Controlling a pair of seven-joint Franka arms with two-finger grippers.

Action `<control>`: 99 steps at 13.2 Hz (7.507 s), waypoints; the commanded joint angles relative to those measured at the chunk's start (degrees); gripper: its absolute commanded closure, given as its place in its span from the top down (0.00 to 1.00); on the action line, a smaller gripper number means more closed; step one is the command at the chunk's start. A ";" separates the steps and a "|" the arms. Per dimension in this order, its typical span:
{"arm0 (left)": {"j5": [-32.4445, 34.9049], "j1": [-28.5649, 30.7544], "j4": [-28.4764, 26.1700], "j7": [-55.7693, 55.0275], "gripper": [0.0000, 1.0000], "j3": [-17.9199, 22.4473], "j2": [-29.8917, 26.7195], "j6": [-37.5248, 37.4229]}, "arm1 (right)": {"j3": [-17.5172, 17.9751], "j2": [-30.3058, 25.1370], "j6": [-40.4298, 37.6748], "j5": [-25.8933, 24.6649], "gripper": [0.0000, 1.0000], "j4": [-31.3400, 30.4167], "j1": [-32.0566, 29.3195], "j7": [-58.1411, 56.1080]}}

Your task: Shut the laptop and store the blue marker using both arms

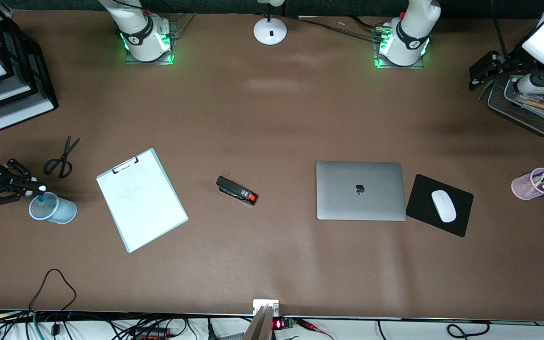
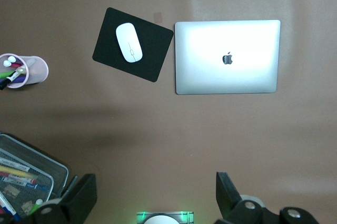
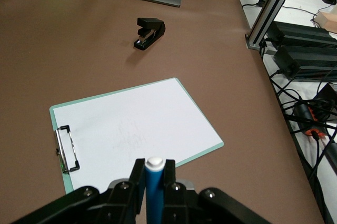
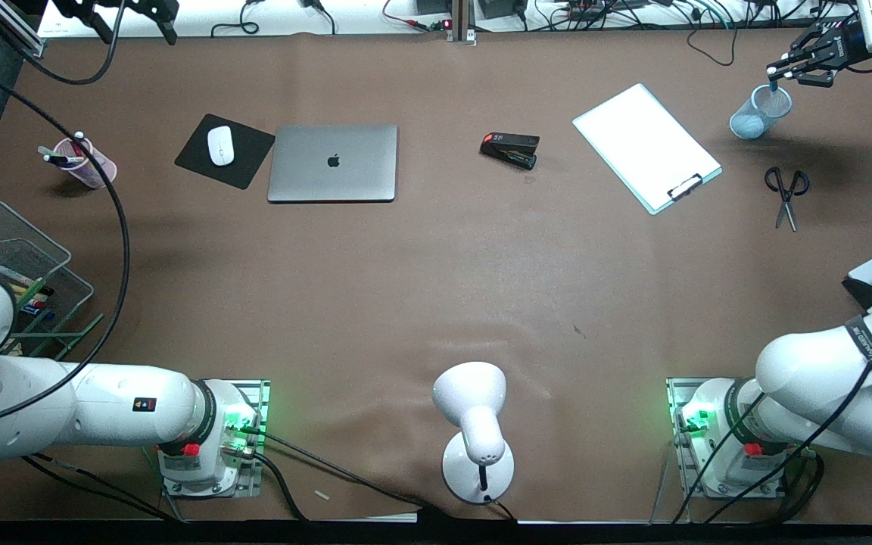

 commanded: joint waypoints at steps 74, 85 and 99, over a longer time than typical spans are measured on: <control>0.05 -1.14 -3.06 1.74 1.00 -2.83 0.11 8.17 | -4.95 -31.45 -14.41 -45.75 1.00 -4.61 28.20 132.56; 0.05 -1.05 -2.62 1.03 1.00 -3.27 -0.50 6.86 | -6.10 -42.00 -4.04 -45.66 1.00 -19.48 27.76 134.15; 0.23 -1.05 -1.04 1.47 1.00 -3.27 -0.33 5.98 | -6.01 -42.44 -4.92 -45.57 1.00 -18.95 27.68 135.83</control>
